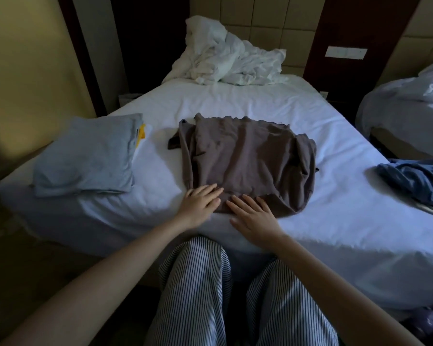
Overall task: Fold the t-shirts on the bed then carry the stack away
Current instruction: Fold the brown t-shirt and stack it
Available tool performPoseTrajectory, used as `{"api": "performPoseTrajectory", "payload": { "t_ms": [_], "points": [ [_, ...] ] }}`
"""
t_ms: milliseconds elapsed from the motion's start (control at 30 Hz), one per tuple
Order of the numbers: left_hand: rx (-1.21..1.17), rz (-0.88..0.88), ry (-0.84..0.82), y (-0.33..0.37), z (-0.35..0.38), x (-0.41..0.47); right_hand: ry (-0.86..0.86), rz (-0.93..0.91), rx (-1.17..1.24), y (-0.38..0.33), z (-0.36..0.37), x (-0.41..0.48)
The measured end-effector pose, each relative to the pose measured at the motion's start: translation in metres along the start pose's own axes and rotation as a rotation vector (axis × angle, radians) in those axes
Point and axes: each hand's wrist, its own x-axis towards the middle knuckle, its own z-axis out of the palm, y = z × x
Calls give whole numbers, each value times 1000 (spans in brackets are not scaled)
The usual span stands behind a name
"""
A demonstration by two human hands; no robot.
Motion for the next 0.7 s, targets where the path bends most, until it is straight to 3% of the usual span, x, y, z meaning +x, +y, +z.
{"api": "performPoseTrajectory", "payload": {
  "t_ms": [100, 200, 367, 567, 700],
  "points": [
    [-494, -97, 211, -9, -21, 8, 67, -70, -75, -14, 2, 14],
    [-545, -381, 409, -25, -43, 23, 29, -95, -21, -29, 1, 37],
    [-680, -709, 400, -61, -69, 72, 27, -85, 35, -26, 9, 74],
    [-902, -823, 322, -87, -68, 149, 38, -127, 74, -20, 21, 83],
    [-727, -834, 351, -91, -61, 166, 48, -146, 90, -18, 24, 84]
  ]
}}
